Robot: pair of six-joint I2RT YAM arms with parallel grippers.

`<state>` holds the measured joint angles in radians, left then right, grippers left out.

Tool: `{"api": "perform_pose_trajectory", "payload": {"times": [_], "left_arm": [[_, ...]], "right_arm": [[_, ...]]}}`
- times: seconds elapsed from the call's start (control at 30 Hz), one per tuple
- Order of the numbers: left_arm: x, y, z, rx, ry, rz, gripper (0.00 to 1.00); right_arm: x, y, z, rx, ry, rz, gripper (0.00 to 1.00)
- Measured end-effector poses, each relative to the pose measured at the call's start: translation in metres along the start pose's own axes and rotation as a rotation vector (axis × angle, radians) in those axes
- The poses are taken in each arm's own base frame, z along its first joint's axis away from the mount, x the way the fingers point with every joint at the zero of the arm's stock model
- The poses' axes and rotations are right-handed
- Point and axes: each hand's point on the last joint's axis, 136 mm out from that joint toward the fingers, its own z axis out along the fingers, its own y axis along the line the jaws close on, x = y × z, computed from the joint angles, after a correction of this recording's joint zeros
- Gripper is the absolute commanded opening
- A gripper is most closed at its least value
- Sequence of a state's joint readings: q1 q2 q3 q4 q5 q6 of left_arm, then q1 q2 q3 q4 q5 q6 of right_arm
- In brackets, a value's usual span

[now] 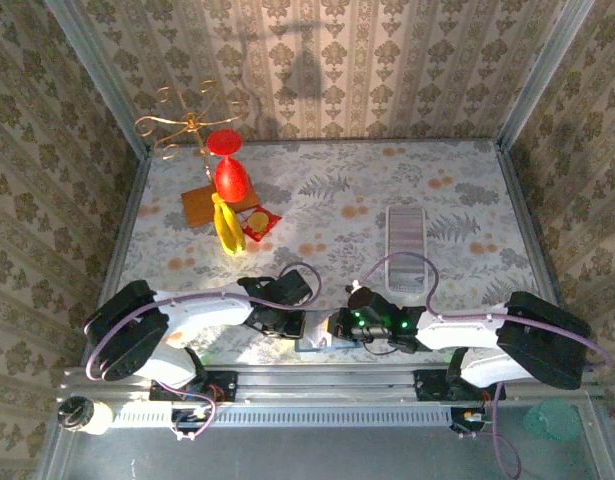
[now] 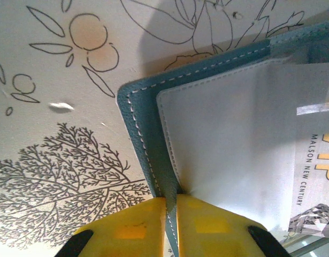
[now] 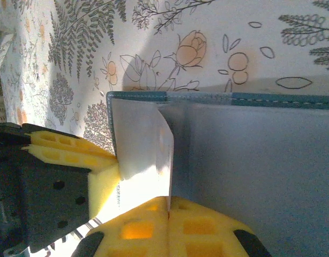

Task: Put the credit cards into the card holder

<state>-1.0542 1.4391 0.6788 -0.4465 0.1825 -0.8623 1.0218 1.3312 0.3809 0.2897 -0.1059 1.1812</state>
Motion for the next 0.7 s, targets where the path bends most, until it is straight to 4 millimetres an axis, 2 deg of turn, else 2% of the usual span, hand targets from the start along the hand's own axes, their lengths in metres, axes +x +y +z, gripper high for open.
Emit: {"api": "perform_pose_trajectory", "payload": {"times": [0.33,0.4,0.5,0.57,0.7], "left_arm": [[0.0,0.0,0.0,0.002,0.001,-0.001,0.12],[0.0,0.0,0.0,0.003,0.001,-0.002,0.12],[0.0,0.0,0.0,0.008,-0.003,-0.002,0.11],[0.0,0.001,-0.001,0.018,-0.006,-0.005,0.11],[0.0,0.001,-0.001,0.028,-0.012,-0.005,0.1]], "right_arm": [[-0.002,0.006,0.006,0.019,0.016,-0.016,0.11],[-0.001,0.003,0.01,0.036,0.025,-0.02,0.19],[0.002,-0.002,0.013,0.067,0.041,-0.022,0.22],[0.001,-0.001,0.012,0.078,0.047,-0.028,0.3],[0.0,0.001,0.01,0.105,0.058,-0.045,0.31]]}}
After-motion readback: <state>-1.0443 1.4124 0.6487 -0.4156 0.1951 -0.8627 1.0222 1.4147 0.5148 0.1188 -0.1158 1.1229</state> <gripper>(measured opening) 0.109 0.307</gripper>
